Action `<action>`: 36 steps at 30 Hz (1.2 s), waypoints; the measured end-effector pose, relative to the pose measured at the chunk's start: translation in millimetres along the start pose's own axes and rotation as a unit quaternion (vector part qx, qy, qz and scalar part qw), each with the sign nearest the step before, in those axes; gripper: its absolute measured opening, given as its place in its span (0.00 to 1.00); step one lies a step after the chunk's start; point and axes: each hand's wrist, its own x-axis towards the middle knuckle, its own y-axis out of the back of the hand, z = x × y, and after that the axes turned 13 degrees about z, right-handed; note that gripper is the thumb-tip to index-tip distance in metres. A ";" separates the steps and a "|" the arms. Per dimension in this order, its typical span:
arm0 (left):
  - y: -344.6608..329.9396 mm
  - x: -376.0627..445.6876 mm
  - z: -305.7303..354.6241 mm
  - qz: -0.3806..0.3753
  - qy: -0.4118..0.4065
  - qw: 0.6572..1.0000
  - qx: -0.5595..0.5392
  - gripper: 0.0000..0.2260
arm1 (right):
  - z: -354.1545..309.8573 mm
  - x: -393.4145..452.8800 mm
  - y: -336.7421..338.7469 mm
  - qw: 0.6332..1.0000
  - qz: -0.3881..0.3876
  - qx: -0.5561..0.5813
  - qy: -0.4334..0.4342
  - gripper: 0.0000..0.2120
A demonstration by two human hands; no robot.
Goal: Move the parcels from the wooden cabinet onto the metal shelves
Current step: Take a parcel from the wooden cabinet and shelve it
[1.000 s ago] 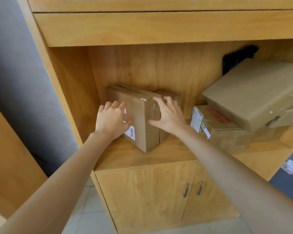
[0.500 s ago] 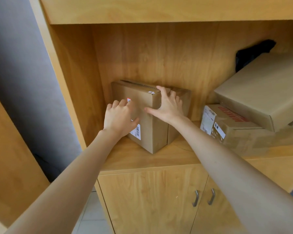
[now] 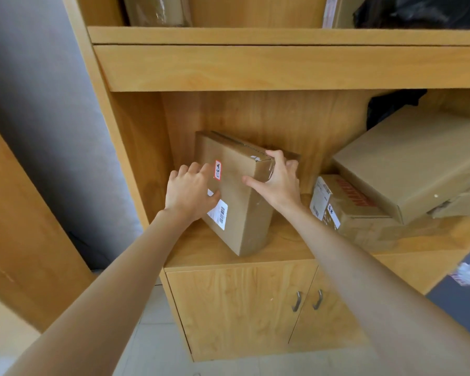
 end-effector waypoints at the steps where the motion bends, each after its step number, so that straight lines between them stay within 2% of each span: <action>1: 8.5 2.2 2.5 -0.009 0.003 1.000 -0.002 0.21 | -4.8 -0.7 8.2 1.000 -0.001 0.010 -0.021 0.37; 7: 54.2 9.1 18.7 -0.044 0.008 0.999 -0.007 0.25 | -31.0 -8.9 52.7 0.988 -0.011 0.069 -0.140 0.36; 14: 106.3 11.4 28.7 -0.069 0.020 0.997 0.000 0.26 | -52.7 -20.5 100.5 0.974 -0.018 0.087 -0.209 0.37; 19: 131.2 2.6 37.9 -0.086 0.021 0.996 0.002 0.27 | -62.9 -30.7 131.6 0.971 -0.023 0.079 -0.223 0.37; 28: 163.1 -30.3 46.2 -0.126 0.075 0.988 -0.046 0.29 | -80.3 -72.2 187.3 0.960 0.005 0.090 -0.265 0.37; 30: 170.3 -42.8 48.5 -0.168 0.131 0.972 -0.096 0.32 | -82.5 -87.4 202.7 0.955 0.013 0.100 -0.278 0.37; 32: 174.7 -59.1 49.5 -0.227 0.212 0.937 -0.161 0.37 | -85.3 -105.1 217.2 0.947 0.025 0.122 -0.295 0.37; 34: 179.3 -79.3 50.1 -0.279 0.293 0.886 -0.225 0.42 | -86.9 -122.4 230.6 0.937 0.044 0.144 -0.316 0.37; 36: 188.3 -100.0 52.7 -0.300 0.374 0.821 -0.310 0.44 | -88.8 -139.1 243.8 0.926 0.059 0.163 -0.334 0.38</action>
